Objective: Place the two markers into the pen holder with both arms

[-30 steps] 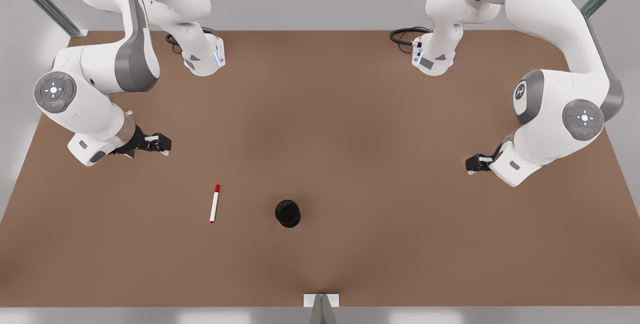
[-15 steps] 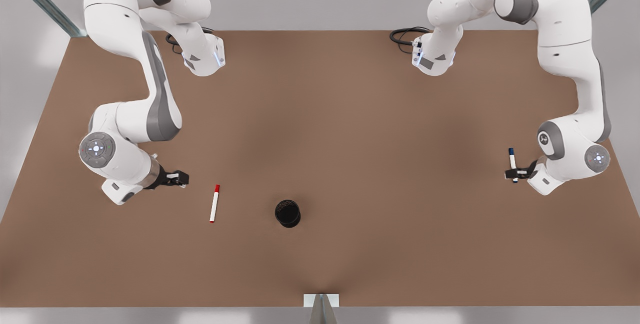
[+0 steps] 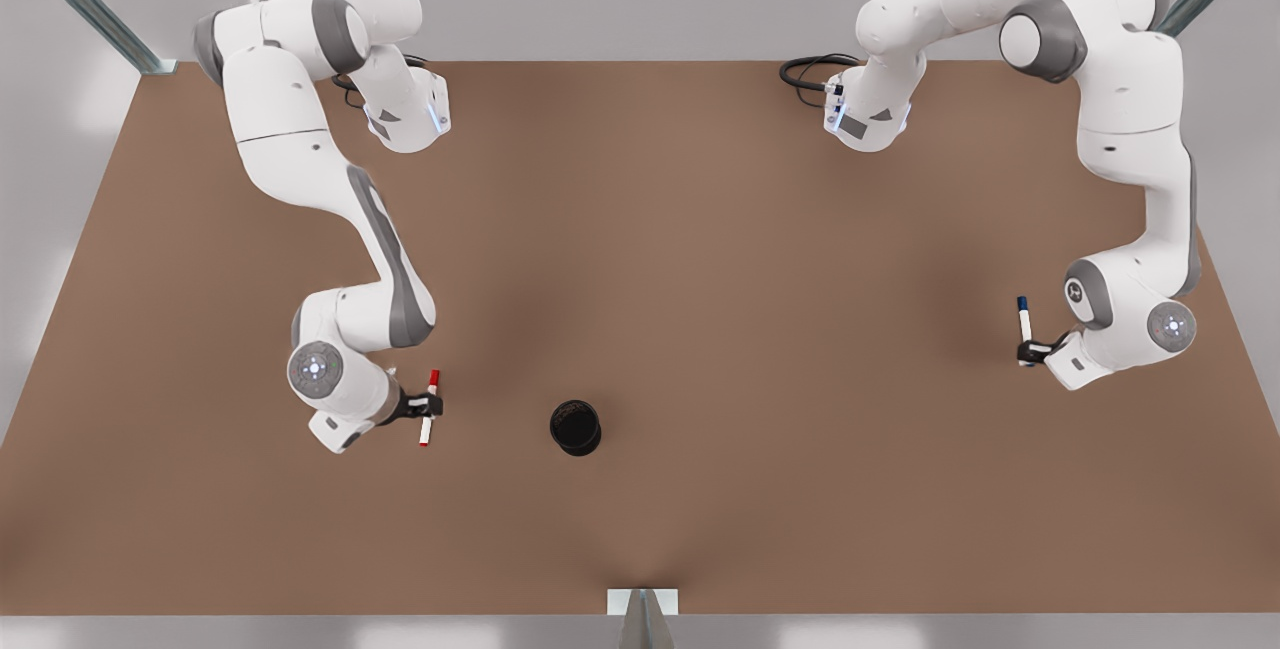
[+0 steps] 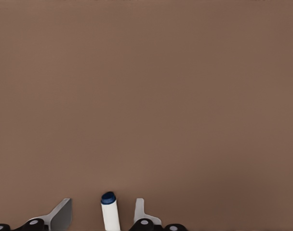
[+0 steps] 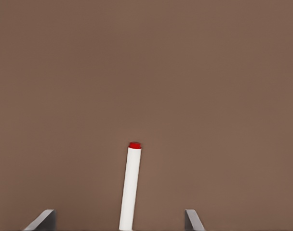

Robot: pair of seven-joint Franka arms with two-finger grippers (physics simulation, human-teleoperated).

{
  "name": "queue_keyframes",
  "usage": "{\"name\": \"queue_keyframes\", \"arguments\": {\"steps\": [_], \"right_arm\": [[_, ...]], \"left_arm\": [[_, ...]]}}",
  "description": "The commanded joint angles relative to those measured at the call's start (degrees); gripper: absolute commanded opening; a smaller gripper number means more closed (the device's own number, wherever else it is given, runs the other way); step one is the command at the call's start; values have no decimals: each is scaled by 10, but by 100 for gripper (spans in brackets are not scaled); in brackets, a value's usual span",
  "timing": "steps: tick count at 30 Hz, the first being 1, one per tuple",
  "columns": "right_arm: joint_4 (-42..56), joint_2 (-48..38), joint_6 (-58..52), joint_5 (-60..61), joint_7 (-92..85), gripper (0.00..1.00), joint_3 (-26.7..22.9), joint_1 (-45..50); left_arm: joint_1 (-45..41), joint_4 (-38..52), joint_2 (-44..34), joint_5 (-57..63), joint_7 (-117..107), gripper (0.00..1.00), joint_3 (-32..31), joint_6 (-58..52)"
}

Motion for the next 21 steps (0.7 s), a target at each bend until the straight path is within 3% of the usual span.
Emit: {"name": "queue_keyframes", "arguments": {"steps": [1, 7, 10, 14, 20, 21], "right_arm": [[-15, 9, 57, 2, 24, 100, 1, -4], [-32, 46, 142, 2, 25, 100, 1, 0], [-30, 62, 143, 2, 29, 84, 2, 0], [-27, 69, 143, 1, 29, 75, 2, 0], [-23, 69, 141, 1, 29, 39, 2, 4], [-23, 69, 141, 0, 29, 36, 2, 5]], "left_arm": [[0, 4, 6, -9, 89, 72, 0, 10], [3, 5, 13, -9, 90, 70, 0, 10], [9, 2, 13, -9, 89, 70, 0, 10], [13, -3, 13, -10, 89, 64, 0, 10], [14, -4, 14, -11, 89, 52, 0, 10], [14, -4, 14, -11, 88, 51, 0, 10]]}}
